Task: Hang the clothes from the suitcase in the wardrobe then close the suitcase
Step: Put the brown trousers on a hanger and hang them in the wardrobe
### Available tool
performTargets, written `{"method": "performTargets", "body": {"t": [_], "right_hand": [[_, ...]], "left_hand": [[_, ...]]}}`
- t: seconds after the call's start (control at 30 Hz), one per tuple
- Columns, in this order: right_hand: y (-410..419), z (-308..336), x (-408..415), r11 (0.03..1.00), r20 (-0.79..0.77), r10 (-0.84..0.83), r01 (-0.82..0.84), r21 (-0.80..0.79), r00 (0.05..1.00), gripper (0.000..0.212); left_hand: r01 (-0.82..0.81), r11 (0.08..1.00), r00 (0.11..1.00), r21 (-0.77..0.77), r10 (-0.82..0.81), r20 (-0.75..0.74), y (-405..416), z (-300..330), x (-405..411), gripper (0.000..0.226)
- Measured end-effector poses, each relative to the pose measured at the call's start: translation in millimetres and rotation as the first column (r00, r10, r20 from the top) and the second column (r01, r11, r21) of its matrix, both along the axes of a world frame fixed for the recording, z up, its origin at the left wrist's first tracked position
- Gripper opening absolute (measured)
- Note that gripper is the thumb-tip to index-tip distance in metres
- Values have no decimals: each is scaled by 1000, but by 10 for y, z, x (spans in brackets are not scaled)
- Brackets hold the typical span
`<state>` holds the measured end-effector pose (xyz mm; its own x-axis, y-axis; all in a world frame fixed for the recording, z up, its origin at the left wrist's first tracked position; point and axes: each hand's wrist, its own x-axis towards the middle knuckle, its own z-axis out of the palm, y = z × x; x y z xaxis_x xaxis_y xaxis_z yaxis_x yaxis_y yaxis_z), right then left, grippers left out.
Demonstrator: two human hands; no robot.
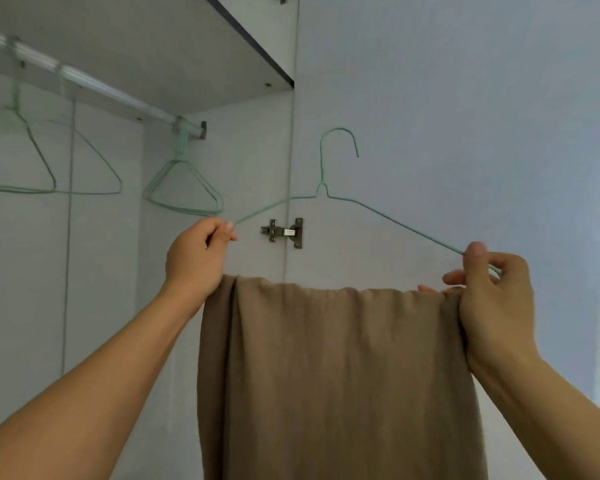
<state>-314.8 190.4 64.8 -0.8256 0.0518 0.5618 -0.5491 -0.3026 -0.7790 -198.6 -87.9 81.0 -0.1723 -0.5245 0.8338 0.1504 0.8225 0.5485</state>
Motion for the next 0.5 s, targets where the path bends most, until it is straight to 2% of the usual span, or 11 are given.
{"method": "performTargets", "body": {"t": [0.07,0.2,0.3,0.37,0.43,0.5], "right_hand": [[-262,133,-51,984,-88,-48,62,169,995,38],[-618,439,-114,906,-155,73,-1,424,985,44],[-909,540,-161,837,-246,-67,188,514,967,47],[-1073,533,-197,797,-278,-179,305,522,944,48],[-1204,495,-247,790,-269,-209,324,520,940,48],[-1313,443,-298,805,-248,-193,298,513,949,48]], "left_hand": [[-52,999,998,-12,51,-26,-322,121,79,30],[-148,988,989,-53,147,-21,-826,272,184,28],[-185,976,980,-113,191,46,-1073,355,243,25],[-147,979,978,-145,166,128,-1160,414,314,24],[-61,988,961,-139,96,261,-1204,488,437,24],[65,990,890,-122,-2,457,-1216,585,617,24]]}}
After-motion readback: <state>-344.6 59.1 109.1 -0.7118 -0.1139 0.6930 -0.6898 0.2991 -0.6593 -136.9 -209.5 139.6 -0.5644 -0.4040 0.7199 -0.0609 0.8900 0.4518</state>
